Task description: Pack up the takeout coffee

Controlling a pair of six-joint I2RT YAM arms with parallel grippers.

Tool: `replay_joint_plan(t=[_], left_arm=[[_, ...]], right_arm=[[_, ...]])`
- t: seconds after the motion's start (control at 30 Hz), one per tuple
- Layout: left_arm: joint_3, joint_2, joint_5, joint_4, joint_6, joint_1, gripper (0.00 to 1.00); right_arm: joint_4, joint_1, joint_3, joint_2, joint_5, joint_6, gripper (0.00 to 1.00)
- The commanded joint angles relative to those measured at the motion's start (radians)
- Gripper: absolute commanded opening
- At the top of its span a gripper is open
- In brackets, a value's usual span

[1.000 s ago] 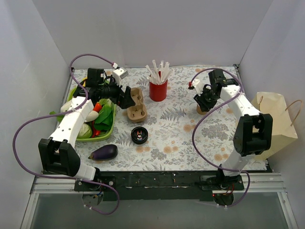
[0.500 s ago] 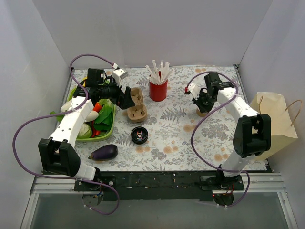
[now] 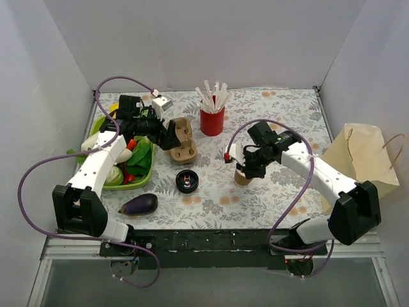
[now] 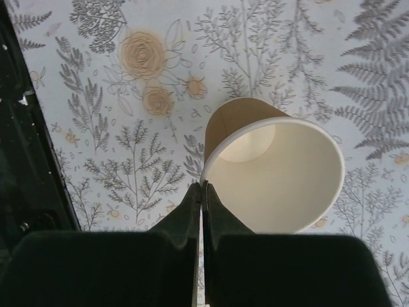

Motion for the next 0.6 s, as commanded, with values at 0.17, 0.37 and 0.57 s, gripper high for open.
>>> replay_joint_plan(t=[0.17, 0.37, 0.57], left_arm=[[-0.059, -0.087, -0.01, -0.017, 0.057, 0.0, 0.98], [-0.106, -0.11, -0.025, -0.044, 0.109, -0.005, 0.98], [-0.142, -0.13, -0.033, -0.077, 0.158, -0.006, 0.98]], right_arm=[[-0.038, 0.097, -0.049, 0.0, 0.008, -0.044, 0.01], [-0.044, 0.142, -0.051, 0.012, 0.017, -0.051, 0.01], [-0.041, 0.148, -0.071, 0.006, 0.018, -0.054, 0.01]])
